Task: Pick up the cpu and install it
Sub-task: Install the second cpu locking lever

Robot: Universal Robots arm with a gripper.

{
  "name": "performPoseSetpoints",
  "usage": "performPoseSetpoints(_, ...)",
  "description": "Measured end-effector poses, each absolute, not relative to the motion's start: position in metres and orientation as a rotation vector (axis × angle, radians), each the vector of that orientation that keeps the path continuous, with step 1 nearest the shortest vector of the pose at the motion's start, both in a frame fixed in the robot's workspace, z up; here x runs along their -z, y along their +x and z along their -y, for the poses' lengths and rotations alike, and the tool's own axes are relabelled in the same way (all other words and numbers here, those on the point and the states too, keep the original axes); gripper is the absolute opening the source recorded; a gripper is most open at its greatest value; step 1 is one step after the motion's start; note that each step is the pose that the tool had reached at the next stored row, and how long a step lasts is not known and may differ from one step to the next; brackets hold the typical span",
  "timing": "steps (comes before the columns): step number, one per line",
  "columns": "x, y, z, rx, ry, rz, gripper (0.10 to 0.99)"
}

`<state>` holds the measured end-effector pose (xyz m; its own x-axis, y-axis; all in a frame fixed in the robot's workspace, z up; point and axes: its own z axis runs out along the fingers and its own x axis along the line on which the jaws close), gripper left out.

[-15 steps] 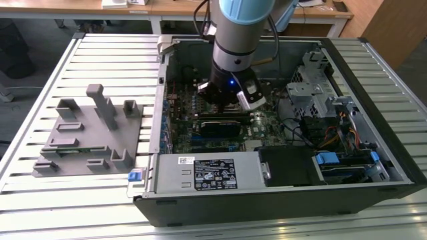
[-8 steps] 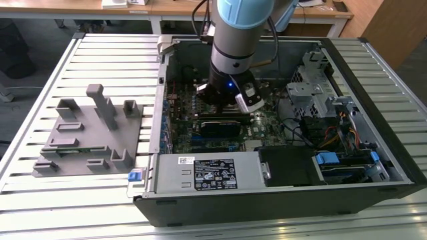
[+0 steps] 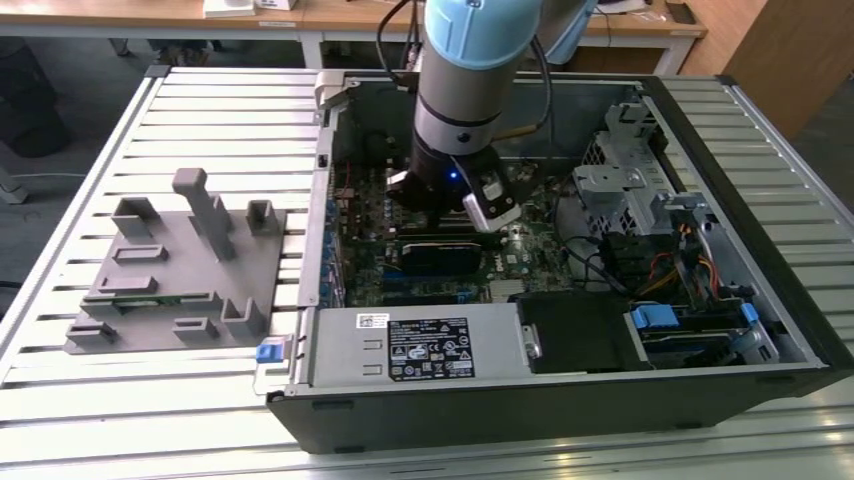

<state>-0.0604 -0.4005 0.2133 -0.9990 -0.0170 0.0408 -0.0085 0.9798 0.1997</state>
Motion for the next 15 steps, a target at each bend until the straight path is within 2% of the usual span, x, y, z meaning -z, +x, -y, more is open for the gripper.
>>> performPoseSetpoints(7, -0.207, -0.064, 0.401, 0.357, 0.021, 3.079, 0.106)
performPoseSetpoints(15, -0.201, -0.068, 0.401, 0.367, 0.022, 3.082, 0.106)
